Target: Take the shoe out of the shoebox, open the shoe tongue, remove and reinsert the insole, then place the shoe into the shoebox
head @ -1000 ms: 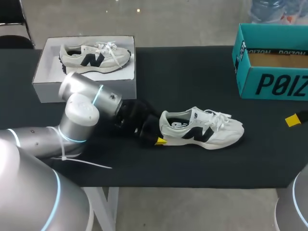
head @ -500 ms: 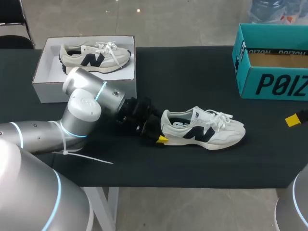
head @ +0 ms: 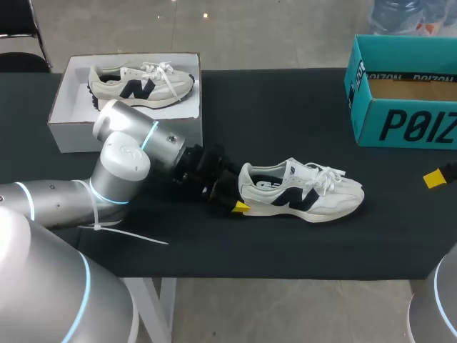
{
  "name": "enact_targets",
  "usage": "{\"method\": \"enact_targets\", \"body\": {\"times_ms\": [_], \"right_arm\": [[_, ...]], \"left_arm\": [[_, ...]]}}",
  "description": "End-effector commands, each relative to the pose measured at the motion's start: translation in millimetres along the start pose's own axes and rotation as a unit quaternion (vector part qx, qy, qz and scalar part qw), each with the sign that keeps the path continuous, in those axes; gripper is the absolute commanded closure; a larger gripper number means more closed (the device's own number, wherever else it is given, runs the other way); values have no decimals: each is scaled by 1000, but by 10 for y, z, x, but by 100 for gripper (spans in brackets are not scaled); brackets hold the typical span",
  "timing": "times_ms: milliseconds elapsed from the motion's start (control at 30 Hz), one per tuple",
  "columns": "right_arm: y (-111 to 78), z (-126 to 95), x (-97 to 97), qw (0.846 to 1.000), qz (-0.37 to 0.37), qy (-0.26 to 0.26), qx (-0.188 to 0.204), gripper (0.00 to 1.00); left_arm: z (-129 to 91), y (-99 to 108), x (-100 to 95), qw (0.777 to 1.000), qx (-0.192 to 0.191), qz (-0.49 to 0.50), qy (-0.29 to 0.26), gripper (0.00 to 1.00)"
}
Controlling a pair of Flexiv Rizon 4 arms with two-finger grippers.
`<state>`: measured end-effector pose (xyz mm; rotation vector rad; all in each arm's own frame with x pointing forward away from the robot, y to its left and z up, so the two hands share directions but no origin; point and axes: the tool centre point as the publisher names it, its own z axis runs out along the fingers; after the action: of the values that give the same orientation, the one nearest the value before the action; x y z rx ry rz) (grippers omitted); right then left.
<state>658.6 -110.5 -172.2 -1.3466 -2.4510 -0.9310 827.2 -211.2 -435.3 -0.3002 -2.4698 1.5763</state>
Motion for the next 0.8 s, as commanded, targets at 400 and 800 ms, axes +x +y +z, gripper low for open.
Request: {"method": "enact_targets", "body": {"times_ms": [400, 800], "right_arm": [[-2, 147, 111, 1000, 26, -16, 6, 0], [472, 749, 627, 987, 72, -133, 61, 0]], "left_arm": [[54, 47, -29, 1000, -1, -1, 1, 100], [54, 47, -29, 1000, -1, -1, 1, 100]]}}
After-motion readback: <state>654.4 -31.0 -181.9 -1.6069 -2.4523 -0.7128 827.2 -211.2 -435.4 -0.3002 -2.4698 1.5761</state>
